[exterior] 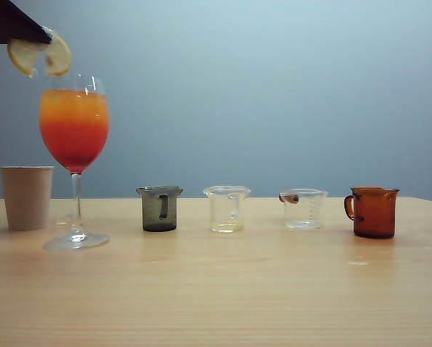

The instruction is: Pick up the lemon slice from the paper cup on the left and carefully insert it into the rim of the goblet.

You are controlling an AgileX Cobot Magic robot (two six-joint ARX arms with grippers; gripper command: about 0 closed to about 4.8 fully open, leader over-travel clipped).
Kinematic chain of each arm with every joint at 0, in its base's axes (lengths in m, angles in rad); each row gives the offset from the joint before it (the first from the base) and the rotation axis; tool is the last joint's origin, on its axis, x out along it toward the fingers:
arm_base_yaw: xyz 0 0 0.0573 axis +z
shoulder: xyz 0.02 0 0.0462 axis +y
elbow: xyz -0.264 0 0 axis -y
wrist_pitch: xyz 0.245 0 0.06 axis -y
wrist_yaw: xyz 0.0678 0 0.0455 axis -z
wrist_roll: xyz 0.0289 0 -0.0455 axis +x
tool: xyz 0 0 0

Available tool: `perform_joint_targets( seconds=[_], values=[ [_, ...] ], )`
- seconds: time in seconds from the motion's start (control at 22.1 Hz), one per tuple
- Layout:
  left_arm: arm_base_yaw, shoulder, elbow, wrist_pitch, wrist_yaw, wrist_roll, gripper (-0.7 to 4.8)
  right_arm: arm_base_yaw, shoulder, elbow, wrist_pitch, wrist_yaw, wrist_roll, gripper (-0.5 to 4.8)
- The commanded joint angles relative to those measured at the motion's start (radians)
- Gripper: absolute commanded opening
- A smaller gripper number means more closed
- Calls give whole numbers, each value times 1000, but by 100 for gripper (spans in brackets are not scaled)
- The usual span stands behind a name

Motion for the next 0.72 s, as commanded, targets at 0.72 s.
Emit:
perform_joint_targets(
  seconds=[0.72],
  values=[
    [-17, 40, -1, 33, -27, 50, -6, 0, 1, 4, 35, 0, -1, -6]
  ],
)
